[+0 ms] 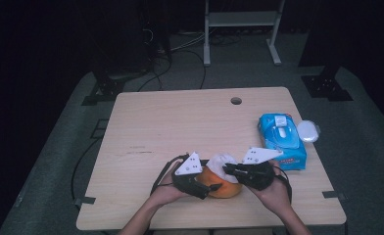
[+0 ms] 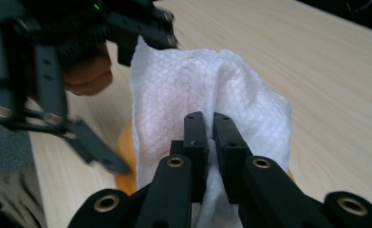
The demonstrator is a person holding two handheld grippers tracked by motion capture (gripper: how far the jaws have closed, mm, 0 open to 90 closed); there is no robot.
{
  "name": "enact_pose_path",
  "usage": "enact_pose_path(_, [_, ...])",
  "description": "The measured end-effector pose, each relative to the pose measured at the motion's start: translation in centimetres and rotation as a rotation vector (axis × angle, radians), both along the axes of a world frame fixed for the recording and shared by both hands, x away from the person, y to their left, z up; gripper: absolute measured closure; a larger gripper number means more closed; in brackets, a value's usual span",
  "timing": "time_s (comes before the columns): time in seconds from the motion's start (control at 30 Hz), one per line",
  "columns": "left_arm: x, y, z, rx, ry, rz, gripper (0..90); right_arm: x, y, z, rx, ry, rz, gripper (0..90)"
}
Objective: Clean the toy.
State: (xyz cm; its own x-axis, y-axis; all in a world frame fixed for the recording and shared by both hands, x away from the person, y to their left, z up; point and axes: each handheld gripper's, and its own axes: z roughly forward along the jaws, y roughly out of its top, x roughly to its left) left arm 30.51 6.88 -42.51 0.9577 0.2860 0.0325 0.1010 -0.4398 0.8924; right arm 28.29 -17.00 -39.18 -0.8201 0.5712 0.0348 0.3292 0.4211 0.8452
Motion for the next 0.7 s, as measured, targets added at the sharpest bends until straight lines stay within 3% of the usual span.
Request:
enact_pose_path(0.07, [0.6, 0.2, -0.5, -0.002, 0.036, 0.005, 8.5, 0.3, -0.9, -0.3, 0.021, 0.02, -0.022, 84.6])
enact_pose_path(0.17, [1.5, 0.3, -1.4, -0.052, 0.108, -0.005, 8.3, 0.5, -2.0, -0.3, 0.031, 0.023, -0.049, 84.6])
enact_pose_path(0.27, [1.6, 0.3, -1.7, -0.066, 0.114, -0.01, 19.0, 0.8, -2.0, -0.6, 0.034, 0.023, -0.054, 84.5])
enact_pose_path(0.37, [1.3, 0.9, -0.7, -0.06, 0.086, -0.003, 37.3, 0.8, -2.1, -0.2, 0.066, 0.024, -0.059, 84.6])
enact_pose_path(0.43, [0.9, 1.2, 0.5, -0.057, 0.055, 0.007, 39.0, 0.3, -2.1, 0.7, 0.087, -0.007, -0.056, 84.7])
enact_pose_path(0.53, [0.3, 1.4, 2.2, 0.003, 0.013, 0.029, 39.8, -0.5, -1.5, 2.1, 0.151, -0.037, -0.021, 84.7])
enact_pose_path(0.63, [0.1, 1.3, 2.1, 0.043, 0.024, 0.038, 39.8, -0.7, -0.4, 2.0, 0.12, -0.054, 0.0, 84.7])
enact_pose_path(0.7, [0.3, 1.4, 1.5, 0.032, 0.04, 0.04, 36.2, -0.1, -0.3, 0.7, 0.104, -0.015, -0.006, 84.8])
